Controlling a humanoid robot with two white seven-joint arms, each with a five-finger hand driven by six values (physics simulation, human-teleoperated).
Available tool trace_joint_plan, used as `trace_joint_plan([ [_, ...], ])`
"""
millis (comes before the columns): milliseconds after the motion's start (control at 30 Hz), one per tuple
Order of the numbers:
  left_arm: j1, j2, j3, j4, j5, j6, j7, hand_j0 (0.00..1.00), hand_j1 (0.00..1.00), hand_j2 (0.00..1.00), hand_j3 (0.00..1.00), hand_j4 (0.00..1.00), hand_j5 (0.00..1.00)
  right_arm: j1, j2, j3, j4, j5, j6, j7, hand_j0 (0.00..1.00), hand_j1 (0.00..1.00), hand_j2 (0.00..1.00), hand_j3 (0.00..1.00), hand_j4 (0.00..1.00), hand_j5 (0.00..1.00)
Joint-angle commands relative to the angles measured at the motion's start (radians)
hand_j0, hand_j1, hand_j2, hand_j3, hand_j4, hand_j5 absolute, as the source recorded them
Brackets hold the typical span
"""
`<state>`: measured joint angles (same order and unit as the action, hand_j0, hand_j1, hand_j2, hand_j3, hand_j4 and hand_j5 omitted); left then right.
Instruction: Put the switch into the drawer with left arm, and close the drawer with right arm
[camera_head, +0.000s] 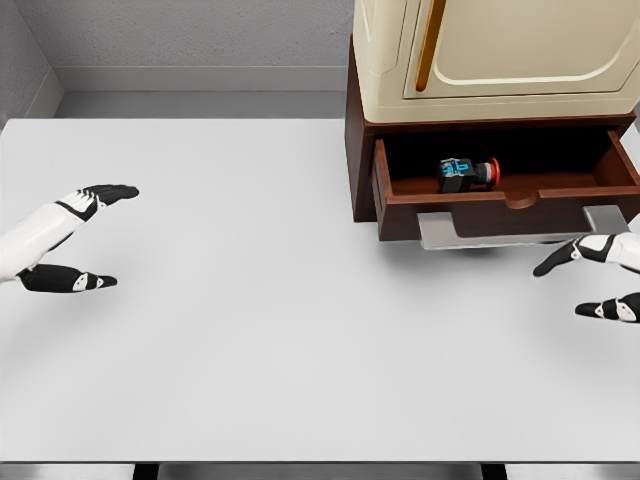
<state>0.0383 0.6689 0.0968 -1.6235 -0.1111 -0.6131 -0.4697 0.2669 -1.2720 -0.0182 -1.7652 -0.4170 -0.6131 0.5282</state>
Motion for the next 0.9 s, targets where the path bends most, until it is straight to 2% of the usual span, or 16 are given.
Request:
trace_joint_plan([
  [0,0.0,0.001,0.0,-0.003,0.008,0.002,0.0,1.0,1.0,1.0,1.0,1.0,1.0,0.0,0.003,0.0,0.0,-0.008,0.002,0.001,0.72,0.72,0.72,0.72,0.72,0.72],
  [500,0.011,-0.011,0.0,-0.003,0.008,0.002,0.0,1.0,1.0,1.0,1.0,1.0,1.0,-0.002,0.048,0.0,0.001,0.093,0.002,0.001,0.73,0.73,0.73,0.73,0.73,0.73],
  [633,0.011,-0.011,0.0,-0.003,0.008,0.002,0.0,1.0,1.0,1.0,1.0,1.0,1.0,-0.023,0.121,0.001,0.001,0.135,0.002,0.004,0.73,0.73,0.73,0.73,0.73,0.73],
  [733,0.011,-0.012,0.0,-0.004,0.008,0.002,0.0,1.0,1.0,1.0,1.0,1.0,1.0,-0.029,0.212,0.026,0.003,0.147,0.002,0.009,0.73,0.73,0.73,0.73,0.73,0.73],
  [867,0.011,-0.012,0.0,-0.004,0.008,0.002,0.0,1.0,1.0,1.0,1.0,1.0,1.0,-0.034,0.214,0.026,0.001,0.132,0.002,0.007,0.74,0.74,0.74,0.74,0.74,0.74],
])
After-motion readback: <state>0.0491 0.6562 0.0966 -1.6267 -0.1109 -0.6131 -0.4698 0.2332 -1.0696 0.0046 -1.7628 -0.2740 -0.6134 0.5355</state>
